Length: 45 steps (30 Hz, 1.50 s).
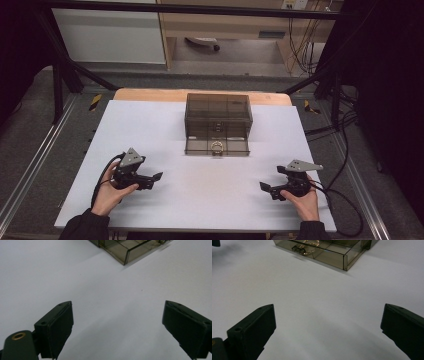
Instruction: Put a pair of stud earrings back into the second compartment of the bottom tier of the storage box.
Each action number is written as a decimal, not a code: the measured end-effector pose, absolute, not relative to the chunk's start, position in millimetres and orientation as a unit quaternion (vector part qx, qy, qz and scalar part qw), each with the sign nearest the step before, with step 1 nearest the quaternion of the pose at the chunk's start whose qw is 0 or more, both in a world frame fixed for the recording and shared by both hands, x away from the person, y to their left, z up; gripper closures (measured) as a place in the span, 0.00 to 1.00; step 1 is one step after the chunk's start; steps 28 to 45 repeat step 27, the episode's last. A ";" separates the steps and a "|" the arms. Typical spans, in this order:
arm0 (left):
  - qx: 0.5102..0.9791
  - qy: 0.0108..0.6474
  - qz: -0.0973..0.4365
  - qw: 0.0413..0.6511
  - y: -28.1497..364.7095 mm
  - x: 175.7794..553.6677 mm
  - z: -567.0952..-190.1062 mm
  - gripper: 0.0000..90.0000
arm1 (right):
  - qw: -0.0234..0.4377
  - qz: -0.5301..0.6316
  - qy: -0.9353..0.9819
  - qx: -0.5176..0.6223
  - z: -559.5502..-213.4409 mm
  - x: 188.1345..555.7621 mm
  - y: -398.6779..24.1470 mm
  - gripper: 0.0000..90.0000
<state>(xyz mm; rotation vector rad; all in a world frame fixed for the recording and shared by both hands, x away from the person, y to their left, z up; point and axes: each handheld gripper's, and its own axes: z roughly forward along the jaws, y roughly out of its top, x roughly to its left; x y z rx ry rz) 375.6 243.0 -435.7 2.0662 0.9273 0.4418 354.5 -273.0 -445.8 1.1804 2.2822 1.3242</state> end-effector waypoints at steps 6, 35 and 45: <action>0.819 0.366 0.178 0.404 257.0 368.3 -441.6 0.11 | 0.125 0.453 0.785 0.404 -446.3 354.3 -272.7 0.01; 0.812 0.383 0.182 0.400 287.5 359.0 -450.8 0.08 | 0.124 0.451 0.786 0.404 -448.7 351.4 -273.4 0.01; 0.812 0.383 0.182 0.400 287.5 359.0 -450.8 0.08 | 0.124 0.451 0.786 0.404 -448.7 351.4 -273.4 0.01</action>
